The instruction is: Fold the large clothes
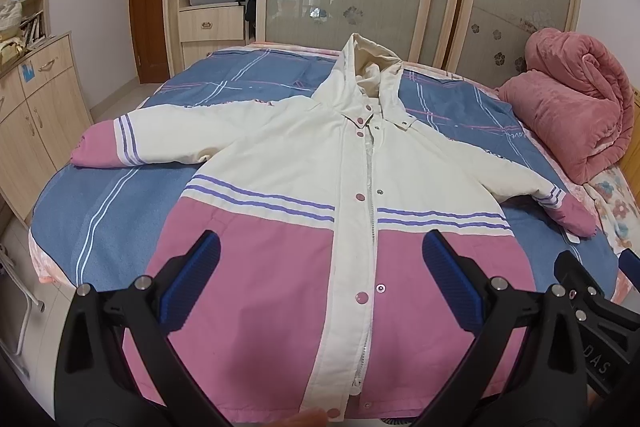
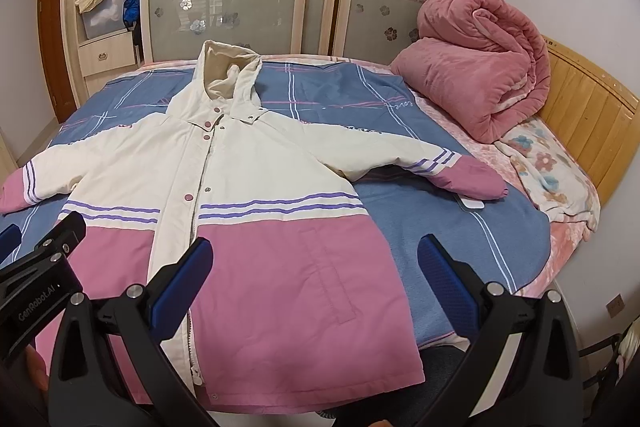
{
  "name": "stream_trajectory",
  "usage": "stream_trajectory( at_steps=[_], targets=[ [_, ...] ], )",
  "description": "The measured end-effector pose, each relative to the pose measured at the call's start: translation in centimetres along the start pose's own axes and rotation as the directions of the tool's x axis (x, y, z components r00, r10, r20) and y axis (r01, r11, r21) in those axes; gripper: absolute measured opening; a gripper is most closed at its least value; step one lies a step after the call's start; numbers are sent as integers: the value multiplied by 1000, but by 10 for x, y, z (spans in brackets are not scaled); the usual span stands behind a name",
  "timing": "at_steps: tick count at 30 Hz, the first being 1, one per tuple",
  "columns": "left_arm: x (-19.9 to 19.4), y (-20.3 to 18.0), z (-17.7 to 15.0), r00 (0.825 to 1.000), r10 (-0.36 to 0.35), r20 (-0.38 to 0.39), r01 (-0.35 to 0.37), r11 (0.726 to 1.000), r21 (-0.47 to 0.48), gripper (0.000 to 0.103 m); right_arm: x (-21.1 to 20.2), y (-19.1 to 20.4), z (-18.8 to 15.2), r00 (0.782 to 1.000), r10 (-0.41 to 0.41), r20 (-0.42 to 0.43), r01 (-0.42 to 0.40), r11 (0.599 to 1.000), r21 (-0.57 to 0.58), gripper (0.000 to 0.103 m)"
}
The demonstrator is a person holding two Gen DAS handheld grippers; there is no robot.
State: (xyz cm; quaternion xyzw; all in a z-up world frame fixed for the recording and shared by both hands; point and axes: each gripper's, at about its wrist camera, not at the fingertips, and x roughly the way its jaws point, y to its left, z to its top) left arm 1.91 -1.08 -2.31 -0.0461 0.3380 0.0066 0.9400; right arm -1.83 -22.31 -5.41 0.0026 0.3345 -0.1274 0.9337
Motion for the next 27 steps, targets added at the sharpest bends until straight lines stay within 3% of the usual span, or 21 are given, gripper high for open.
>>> stream_trajectory(
  at_steps=[27],
  targets=[
    [16,13,-4,1000,5,-27,-6,1000,-23,101,14,-2,-3,999,39,-20,-39,999,2,102]
  ],
)
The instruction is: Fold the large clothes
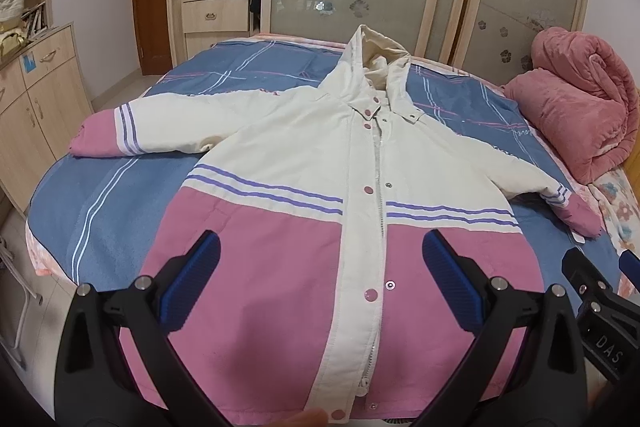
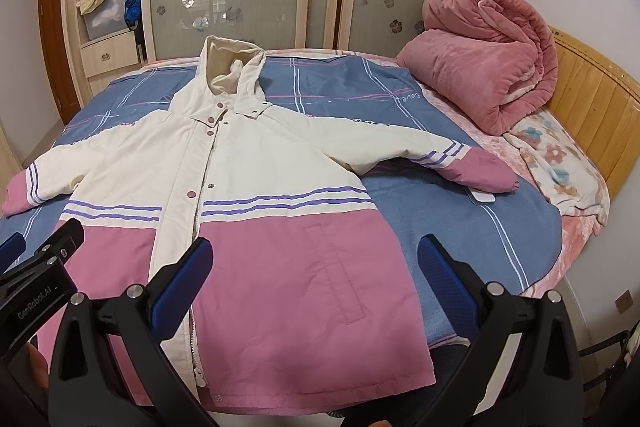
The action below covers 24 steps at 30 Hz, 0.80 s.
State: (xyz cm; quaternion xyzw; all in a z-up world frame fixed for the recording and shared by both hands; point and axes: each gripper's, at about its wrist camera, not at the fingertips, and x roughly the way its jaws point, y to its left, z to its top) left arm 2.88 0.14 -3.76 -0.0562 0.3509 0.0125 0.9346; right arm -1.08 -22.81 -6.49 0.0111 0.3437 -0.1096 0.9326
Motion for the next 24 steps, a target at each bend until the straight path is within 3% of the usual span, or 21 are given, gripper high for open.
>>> stream_trajectory(
  at_steps=[4,7,11,15,16,17,19,22,24],
  targets=[
    [5,4,0,1000,-24,7,24,1000,-9,101,8,1,1,1000,22,12,-22,1000,-21,102],
    [13,7,2,1000,13,26,-13,1000,-12,101,12,-5,11,998,5,59,-4,1000,-12,102],
    [33,7,2,998,-45,-33,44,999,-32,101,29,-18,36,994,7,111,-5,1000,-13,102],
    [49,-3,5,999,-24,-44,23,1000,-13,99,62,-37,69,988,28,151,-27,1000,-10,102],
    [54,-8,6,999,-28,-42,28,1000,-3,97,76,-43,76,985,71,159,-69,997,-14,102],
    [57,-11,6,998,-32,-46,33,999,4,97,99,-46,81,976,167,142,-162,986,-46,102],
    [66,-18,5,997,-42,-59,43,999,12,94,140,-48,81,958,280,55,-276,959,-61,102],
    [82,-31,3,997,-32,-68,34,999,35,92,189,-60,61,945,326,1,-326,945,8,102],
    [98,-40,3,996,-26,-90,30,999,38,92,220,-74,51,951,303,-57,-300,953,52,102]
  ],
)
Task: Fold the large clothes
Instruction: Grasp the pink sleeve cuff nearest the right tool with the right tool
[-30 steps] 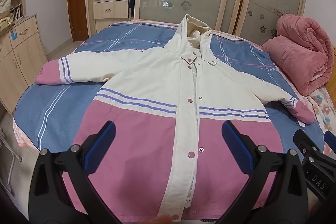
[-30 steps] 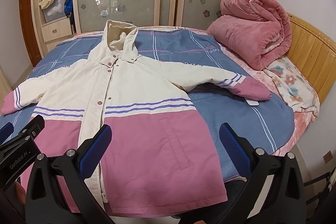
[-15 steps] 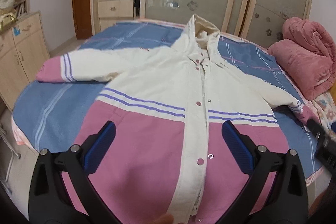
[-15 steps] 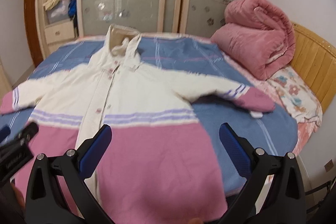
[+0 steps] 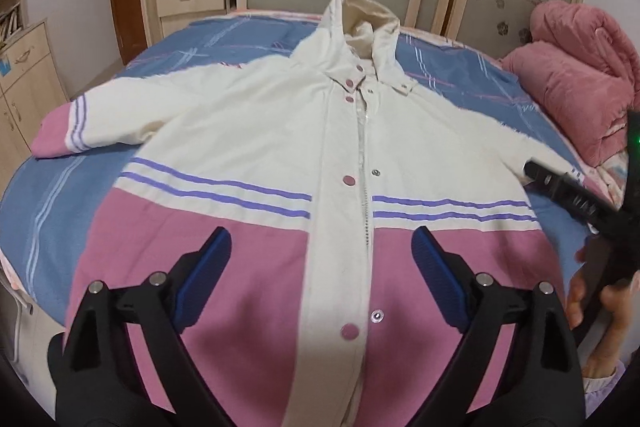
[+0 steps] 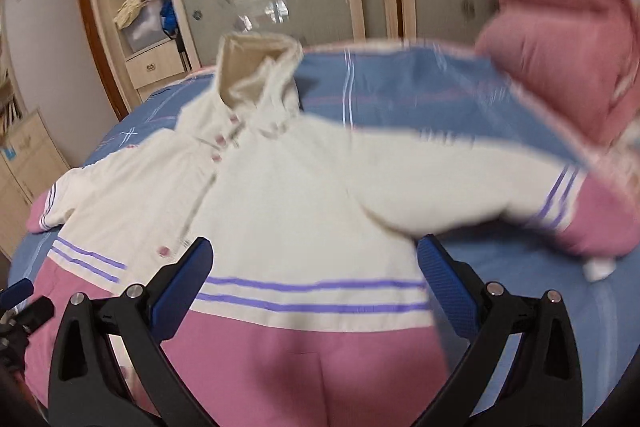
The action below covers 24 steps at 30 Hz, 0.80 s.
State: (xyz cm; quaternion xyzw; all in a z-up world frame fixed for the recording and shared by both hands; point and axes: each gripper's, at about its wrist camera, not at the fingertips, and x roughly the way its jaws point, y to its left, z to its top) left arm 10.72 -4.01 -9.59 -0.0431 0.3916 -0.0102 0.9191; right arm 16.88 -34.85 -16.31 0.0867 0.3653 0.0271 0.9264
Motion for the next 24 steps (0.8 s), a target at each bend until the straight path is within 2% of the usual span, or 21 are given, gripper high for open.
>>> stream_trajectory(
  at_steps=[3,4,7,10,11,12,13,14,15,16,19,24],
  targets=[
    [23,-14,2,999,-35,-39,35,999,-1,93,12,-37,4,984,-179,1,179,983,45,102],
    [35,-23,2,997,-48,-64,49,999,11,93,13,-49,5,981,-196,-3,196,978,72,102],
    [59,-41,-1,986,-105,-129,110,993,32,94,12,-80,4,991,-131,-32,134,975,179,102],
    [77,-64,-6,976,-125,-177,140,987,73,93,8,-94,3,978,-203,-37,206,956,206,102],
    [80,-69,-7,976,-121,-180,138,987,86,90,8,-104,4,971,-237,-41,240,941,237,102],
    [83,-73,-7,975,-121,-185,141,985,100,85,7,-113,3,973,-225,-45,229,934,274,102],
    [88,-76,-7,972,-124,-199,148,983,112,68,6,-127,1,984,-173,-45,178,926,334,102],
    [93,-77,-8,968,-124,-219,152,981,119,46,8,-140,1,992,-115,-42,122,912,391,102],
    [101,-78,-9,961,-118,-250,152,980,124,38,10,-155,-1,998,-57,-31,65,889,454,102],
    [108,-78,-11,957,-104,-272,142,982,125,34,11,-166,-1,999,-49,-19,52,869,493,102],
    [111,-73,-15,959,-106,-264,143,981,128,31,4,-190,-3,987,-158,-13,138,817,559,102],
    [113,-66,-12,952,-122,-281,157,982,106,31,-5,-248,-9,985,-170,15,103,663,741,102]
  ],
)
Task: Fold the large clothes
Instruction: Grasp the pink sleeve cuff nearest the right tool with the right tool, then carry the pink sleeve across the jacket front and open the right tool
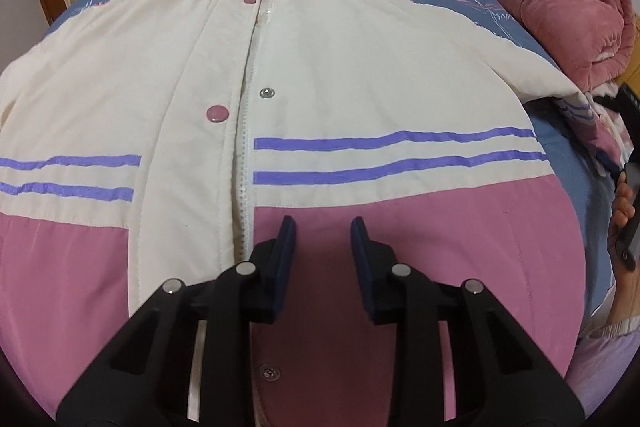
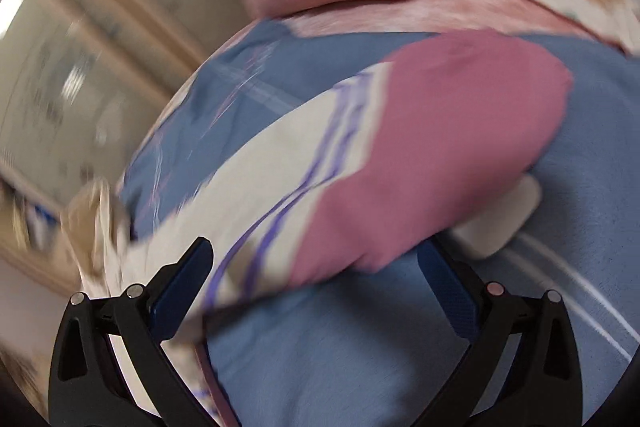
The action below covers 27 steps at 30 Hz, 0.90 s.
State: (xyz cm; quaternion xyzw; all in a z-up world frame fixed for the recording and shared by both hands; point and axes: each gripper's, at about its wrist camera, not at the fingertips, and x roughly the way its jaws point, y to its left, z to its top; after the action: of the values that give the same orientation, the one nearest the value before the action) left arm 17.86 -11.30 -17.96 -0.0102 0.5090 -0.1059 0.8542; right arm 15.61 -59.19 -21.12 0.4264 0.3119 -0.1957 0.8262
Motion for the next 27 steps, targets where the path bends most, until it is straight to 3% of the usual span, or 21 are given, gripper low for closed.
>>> stream_trajectory(
  at_steps=[5,8,10,11,12,14,16,17,20,22,23,25,26,27],
  targets=[
    [0,-5,-2,1000,22,9,-22,1000,19,31,8,-25,29,998,57,19,-58,996,68,101],
    [0,-8,-4,999,36,15,-37,999,30,30,15,-27,40,999,-7,51,5,999,38,76],
    [1,-7,-3,999,38,15,-39,999,27,31,15,-30,42,995,-69,74,67,997,23,36],
    [1,-7,-3,999,38,17,-38,999,25,31,14,-34,41,995,-59,85,56,998,35,30],
    [1,-7,-3,999,37,19,-37,999,21,32,12,-37,42,995,-16,96,11,998,56,18],
    [1,-8,-3,999,38,26,-38,999,17,35,-2,-34,42,986,81,147,-92,994,65,13],
    [1,-10,-4,999,40,36,-41,999,17,38,-28,-15,37,956,198,218,-201,980,-9,12],
    [0,-10,-5,999,37,39,-38,999,14,40,-41,4,31,927,299,228,-288,954,-79,12],
    [-6,-6,-3,998,-12,54,13,1000,-22,49,-64,52,10,859,473,194,-427,873,-237,12],
    [-14,1,-2,996,-57,75,61,996,-62,59,-71,95,-17,806,586,84,-522,770,-366,12],
    [-21,8,0,994,-54,100,63,994,-95,66,-70,117,-33,784,621,10,-561,714,-419,12],
    [-34,17,3,989,-13,150,33,990,-135,67,-68,150,-61,759,641,-112,-602,626,-495,12],
    [-41,23,6,984,8,180,21,987,-157,69,-65,172,-83,750,633,-191,-618,569,-542,12],
    [-47,27,8,980,19,198,16,985,-172,69,-63,184,-96,749,621,-230,-622,542,-565,12]
  ],
)
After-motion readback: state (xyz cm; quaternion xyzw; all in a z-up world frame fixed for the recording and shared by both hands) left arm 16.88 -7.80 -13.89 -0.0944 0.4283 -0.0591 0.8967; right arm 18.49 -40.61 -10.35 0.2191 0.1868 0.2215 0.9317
